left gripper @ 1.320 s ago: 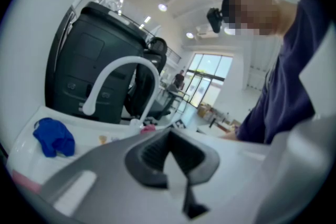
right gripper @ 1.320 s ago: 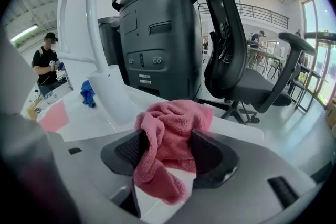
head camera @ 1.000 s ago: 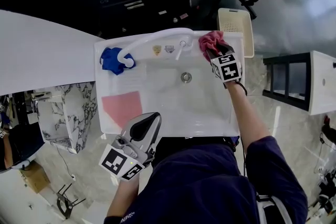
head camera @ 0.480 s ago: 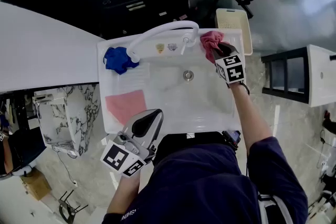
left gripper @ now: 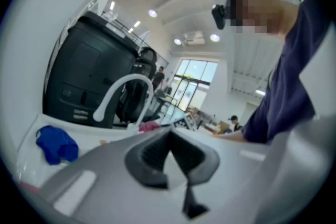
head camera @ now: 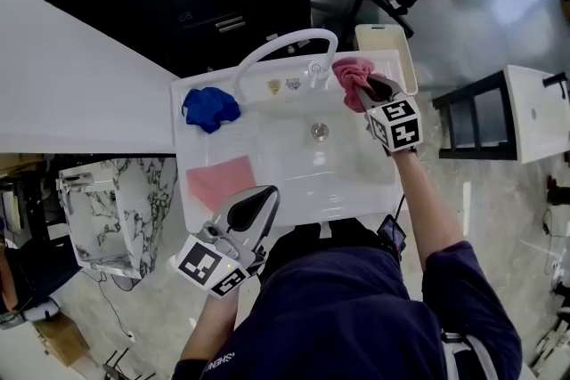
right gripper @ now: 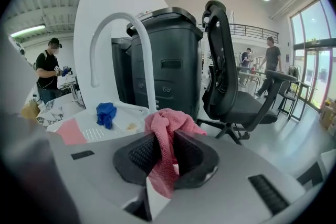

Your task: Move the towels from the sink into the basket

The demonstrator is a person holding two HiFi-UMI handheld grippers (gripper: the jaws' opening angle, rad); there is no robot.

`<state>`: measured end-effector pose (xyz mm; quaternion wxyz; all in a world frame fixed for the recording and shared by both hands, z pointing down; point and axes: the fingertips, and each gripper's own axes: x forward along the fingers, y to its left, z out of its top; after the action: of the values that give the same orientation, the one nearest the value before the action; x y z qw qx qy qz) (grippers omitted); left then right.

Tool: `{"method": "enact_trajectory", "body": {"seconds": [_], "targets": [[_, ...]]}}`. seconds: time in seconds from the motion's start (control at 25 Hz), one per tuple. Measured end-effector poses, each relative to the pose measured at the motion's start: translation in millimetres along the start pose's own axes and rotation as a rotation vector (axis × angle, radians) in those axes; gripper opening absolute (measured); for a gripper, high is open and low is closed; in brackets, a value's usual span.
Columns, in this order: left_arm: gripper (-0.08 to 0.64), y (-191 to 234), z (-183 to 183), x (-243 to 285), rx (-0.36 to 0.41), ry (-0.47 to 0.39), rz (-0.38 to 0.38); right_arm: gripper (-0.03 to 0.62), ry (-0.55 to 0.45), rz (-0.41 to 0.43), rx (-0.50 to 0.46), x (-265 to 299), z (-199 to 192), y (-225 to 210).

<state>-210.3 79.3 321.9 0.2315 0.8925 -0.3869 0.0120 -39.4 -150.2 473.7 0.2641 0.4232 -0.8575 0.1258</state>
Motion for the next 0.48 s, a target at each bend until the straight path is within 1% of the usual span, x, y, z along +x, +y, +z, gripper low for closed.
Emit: {"method": "enact_trajectory", "body": {"seconds": [0.24, 0.48], "targets": [[0.003, 4, 4, -19, 0.022, -0.023, -0.043, 0.066, -0.047, -0.026, -0.015, -35, 23, 18], [0.003, 6, 10, -28, 0.038, -0.042, -0.094, 0.066, -0.069, -0.065, -0.011, -65, 32, 27]]}}
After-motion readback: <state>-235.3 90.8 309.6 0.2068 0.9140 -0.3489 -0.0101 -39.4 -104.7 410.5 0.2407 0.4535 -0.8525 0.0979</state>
